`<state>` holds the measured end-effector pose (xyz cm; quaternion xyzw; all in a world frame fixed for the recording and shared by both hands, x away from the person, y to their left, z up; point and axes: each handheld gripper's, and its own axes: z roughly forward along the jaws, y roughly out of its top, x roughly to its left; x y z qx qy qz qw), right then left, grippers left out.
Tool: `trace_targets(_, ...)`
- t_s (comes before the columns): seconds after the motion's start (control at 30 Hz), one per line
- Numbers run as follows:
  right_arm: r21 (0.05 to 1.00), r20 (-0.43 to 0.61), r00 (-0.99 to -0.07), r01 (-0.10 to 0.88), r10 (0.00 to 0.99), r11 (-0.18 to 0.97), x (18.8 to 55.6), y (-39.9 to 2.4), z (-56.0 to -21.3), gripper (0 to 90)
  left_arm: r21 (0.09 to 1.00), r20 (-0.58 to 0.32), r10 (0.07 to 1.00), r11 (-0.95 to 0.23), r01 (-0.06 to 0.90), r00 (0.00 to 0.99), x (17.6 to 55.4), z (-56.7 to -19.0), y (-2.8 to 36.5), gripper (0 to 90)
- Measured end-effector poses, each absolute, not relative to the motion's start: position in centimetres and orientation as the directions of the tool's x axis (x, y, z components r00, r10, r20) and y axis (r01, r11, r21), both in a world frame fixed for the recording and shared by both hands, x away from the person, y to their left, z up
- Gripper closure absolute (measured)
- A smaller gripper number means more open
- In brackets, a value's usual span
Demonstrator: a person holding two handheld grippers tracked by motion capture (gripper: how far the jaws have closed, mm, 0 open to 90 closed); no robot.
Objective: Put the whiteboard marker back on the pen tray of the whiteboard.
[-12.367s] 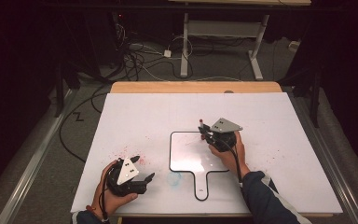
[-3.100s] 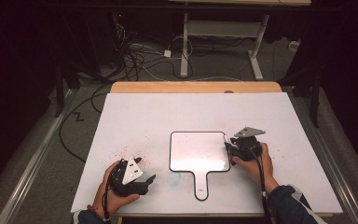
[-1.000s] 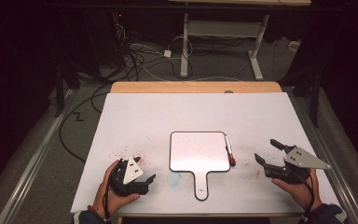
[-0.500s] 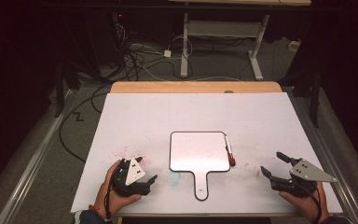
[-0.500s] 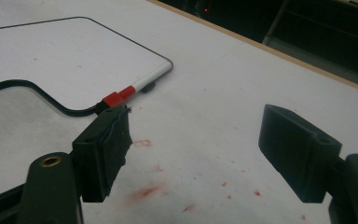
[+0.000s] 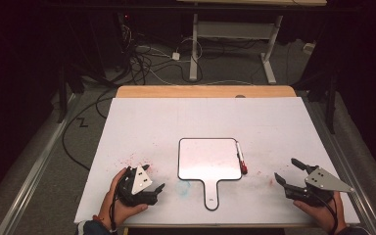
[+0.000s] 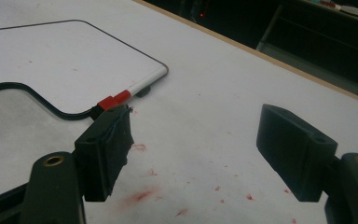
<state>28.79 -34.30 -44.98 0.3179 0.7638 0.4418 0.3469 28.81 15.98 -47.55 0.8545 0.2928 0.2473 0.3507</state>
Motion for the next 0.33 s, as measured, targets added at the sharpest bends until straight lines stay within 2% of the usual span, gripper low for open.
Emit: trace_targets(0.33,0.901,-0.244,-0.554,0.175,0.796,0.398,28.87,-34.30,-44.86,26.4,0.741,0.214,0.673,-0.584,0.332,0.708,29.03,-47.61,15.90,20.0)
